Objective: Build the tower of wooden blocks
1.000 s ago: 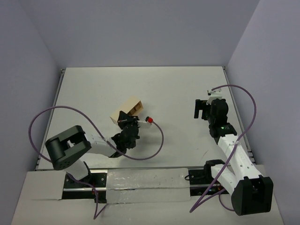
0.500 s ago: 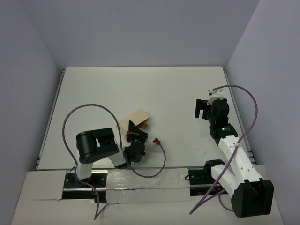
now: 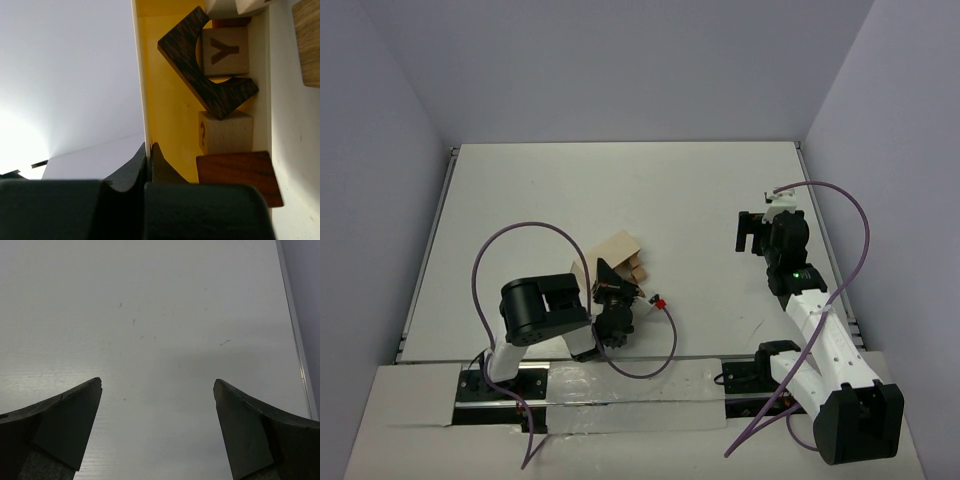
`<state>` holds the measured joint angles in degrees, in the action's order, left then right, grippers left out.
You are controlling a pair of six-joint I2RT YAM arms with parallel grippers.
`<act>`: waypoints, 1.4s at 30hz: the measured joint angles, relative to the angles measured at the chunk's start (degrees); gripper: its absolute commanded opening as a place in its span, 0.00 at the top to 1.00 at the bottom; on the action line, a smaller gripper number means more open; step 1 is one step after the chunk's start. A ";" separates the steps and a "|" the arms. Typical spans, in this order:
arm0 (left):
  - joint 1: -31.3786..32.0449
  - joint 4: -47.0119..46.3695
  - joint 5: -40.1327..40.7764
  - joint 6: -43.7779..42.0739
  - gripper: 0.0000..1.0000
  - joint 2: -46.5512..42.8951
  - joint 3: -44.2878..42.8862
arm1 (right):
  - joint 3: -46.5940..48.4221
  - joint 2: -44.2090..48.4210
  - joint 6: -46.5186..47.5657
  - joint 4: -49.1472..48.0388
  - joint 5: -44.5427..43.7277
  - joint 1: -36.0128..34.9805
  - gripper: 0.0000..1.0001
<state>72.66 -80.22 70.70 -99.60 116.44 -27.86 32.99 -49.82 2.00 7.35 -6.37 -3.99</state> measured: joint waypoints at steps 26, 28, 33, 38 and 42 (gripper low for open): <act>-5.15 3.32 -1.18 -9.05 1.00 -3.93 -0.35 | 0.00 -0.25 0.04 0.02 0.14 0.00 0.00; -6.22 3.35 -1.29 -9.29 1.00 -3.95 -0.35 | 0.00 -0.20 0.11 0.00 0.15 0.00 0.00; -6.97 3.87 -1.80 -10.59 1.00 -4.61 -0.42 | 0.00 -0.20 0.20 0.01 0.15 0.00 0.00; -11.35 4.56 -3.30 -12.34 1.00 -7.72 -2.42 | 0.00 -0.08 0.39 0.00 0.20 0.00 0.00; -13.01 4.61 -4.11 -13.61 1.00 -9.50 -4.98 | 0.00 -0.06 0.39 0.06 0.17 0.00 0.00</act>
<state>59.66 -75.61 66.59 -113.21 106.95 -32.84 32.99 -49.88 2.39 7.41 -6.20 -3.99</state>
